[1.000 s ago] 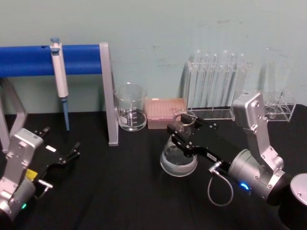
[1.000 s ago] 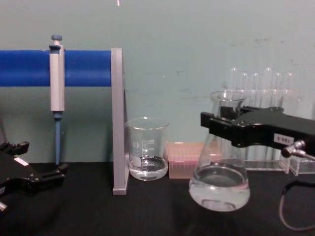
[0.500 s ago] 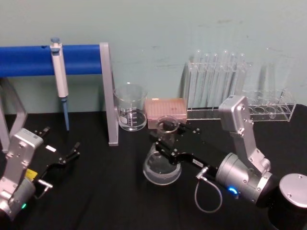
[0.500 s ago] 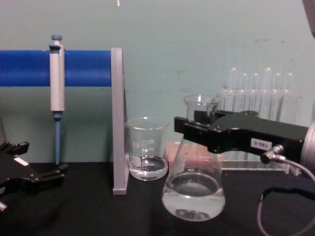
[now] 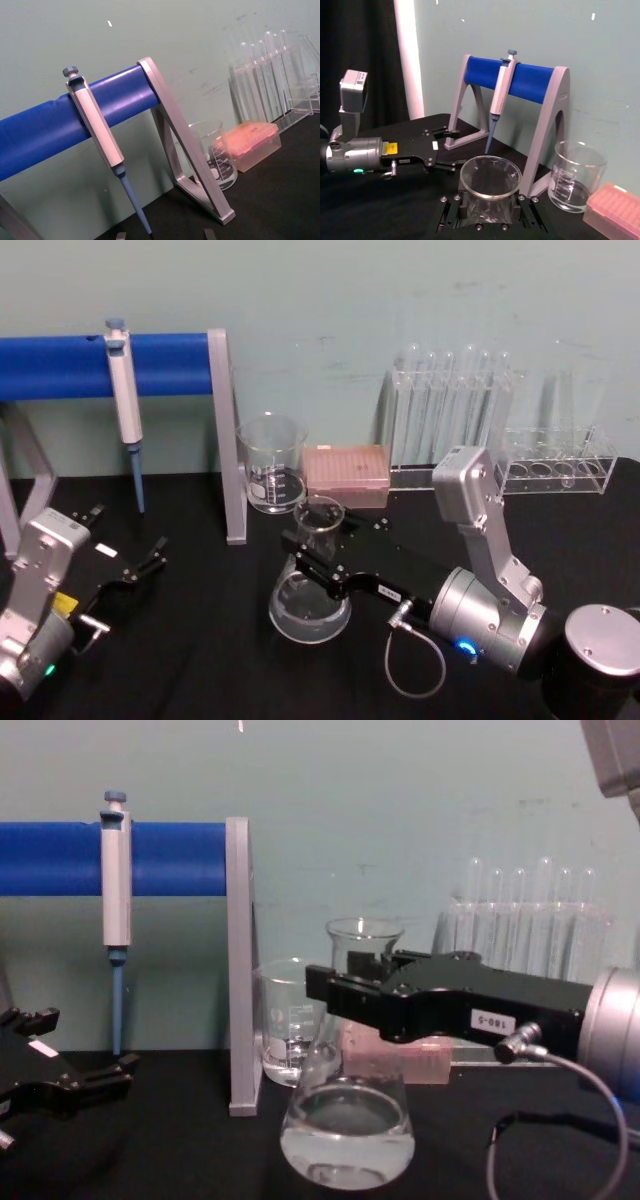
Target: Grasp the erlenmeyer flask with one hand, shake it three times, then place it back.
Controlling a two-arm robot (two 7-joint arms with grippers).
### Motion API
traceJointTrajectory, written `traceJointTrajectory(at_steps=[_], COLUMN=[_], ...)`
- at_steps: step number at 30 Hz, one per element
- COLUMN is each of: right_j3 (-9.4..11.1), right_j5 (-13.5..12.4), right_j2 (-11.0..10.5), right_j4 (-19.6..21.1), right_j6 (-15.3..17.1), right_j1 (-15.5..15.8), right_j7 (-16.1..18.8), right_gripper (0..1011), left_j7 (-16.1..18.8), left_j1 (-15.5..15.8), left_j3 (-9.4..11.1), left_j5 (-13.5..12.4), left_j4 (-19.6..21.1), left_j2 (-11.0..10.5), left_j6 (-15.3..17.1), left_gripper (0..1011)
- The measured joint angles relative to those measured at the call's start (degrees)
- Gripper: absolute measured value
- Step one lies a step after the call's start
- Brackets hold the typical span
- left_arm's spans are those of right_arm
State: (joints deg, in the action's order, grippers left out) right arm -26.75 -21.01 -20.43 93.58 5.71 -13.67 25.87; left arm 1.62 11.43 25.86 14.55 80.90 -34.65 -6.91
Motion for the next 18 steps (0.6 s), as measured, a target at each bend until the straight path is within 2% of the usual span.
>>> traceJointTrajectory(at_steps=[9,18], right_j3=[-0.53,0.81], right_j5=[-0.43,-0.18], right_j2=[-0.44,-1.05], right_j4=[0.00,-0.05], right_j6=[-0.22,-0.70], right_j1=[-0.16,0.21], right_j7=[-0.67,-2.76], right_gripper=[451,451], left_j7=[0.00,0.00], left_j1=[0.00,0.00], left_j3=[0.00,0.00], left_j5=[0.00,0.00], left_j4=[0.00,0.00], left_j2=[0.00,0.00], left_j6=[0.00,0.00], left_gripper=[1001,1001])
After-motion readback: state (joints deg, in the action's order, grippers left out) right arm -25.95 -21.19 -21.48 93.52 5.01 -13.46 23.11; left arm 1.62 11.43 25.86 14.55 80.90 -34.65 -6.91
